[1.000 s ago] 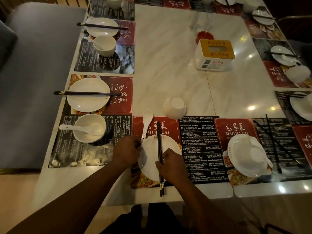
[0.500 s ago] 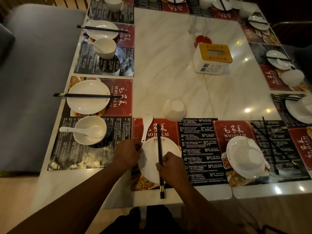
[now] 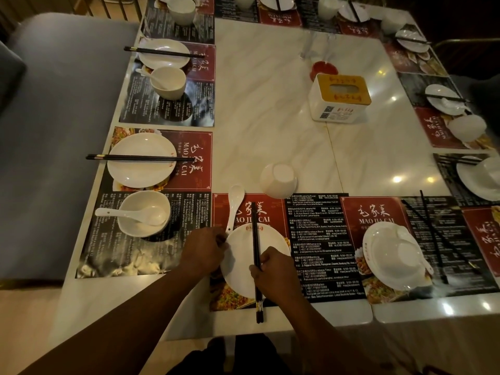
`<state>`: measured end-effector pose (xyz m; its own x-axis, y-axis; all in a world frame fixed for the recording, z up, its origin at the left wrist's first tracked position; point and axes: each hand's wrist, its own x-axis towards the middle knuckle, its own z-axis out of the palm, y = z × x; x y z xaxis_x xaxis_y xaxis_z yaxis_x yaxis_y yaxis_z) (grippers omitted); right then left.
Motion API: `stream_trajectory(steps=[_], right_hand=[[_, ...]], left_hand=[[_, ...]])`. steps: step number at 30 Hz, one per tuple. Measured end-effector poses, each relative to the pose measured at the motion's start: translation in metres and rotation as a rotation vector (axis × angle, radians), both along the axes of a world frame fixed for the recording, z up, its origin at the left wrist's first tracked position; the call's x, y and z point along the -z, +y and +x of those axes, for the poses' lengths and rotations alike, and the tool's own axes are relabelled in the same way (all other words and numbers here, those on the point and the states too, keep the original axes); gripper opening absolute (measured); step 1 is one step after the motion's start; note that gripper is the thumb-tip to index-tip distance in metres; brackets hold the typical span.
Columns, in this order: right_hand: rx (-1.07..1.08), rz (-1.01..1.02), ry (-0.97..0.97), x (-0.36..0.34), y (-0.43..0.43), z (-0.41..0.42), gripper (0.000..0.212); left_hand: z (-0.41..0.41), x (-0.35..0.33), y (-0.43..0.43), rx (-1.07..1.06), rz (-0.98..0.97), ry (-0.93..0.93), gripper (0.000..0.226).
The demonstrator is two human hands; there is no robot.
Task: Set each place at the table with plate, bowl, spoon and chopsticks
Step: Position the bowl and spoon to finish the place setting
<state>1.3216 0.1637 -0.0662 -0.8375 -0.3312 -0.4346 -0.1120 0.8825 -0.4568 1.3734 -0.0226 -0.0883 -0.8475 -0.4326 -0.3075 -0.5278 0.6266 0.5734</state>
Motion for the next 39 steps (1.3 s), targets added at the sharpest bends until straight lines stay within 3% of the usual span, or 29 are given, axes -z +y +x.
stream_trajectory(steps=[12,18,22,26,29,34,39], right_hand=[[-0.024,-0.01,0.003,-0.012,0.013,-0.012,0.033],[0.032,-0.078,0.07,-0.036,0.033,-0.075,0.029],[-0.087,-0.131,0.232,-0.038,0.017,-0.146,0.064],[-0.287,-0.084,0.209,-0.022,-0.008,-0.204,0.106],[-0.422,-0.035,0.152,-0.008,-0.022,-0.228,0.12],[-0.521,-0.109,0.143,0.009,-0.028,-0.242,0.112],[-0.541,-0.199,0.112,0.008,-0.027,-0.251,0.104]], left_hand=[[-0.006,-0.01,0.0,-0.069,-0.025,0.055,0.015],[-0.04,-0.028,0.006,-0.091,-0.031,0.109,0.015],[-0.064,-0.038,0.012,-0.177,0.016,0.141,0.018],[-0.078,-0.044,0.013,-0.275,0.02,0.142,0.025],[-0.084,-0.048,0.012,-0.316,-0.027,0.133,0.028],[-0.09,-0.054,0.018,-0.386,-0.045,0.128,0.03],[-0.107,-0.053,0.036,-0.318,-0.029,0.157,0.032]])
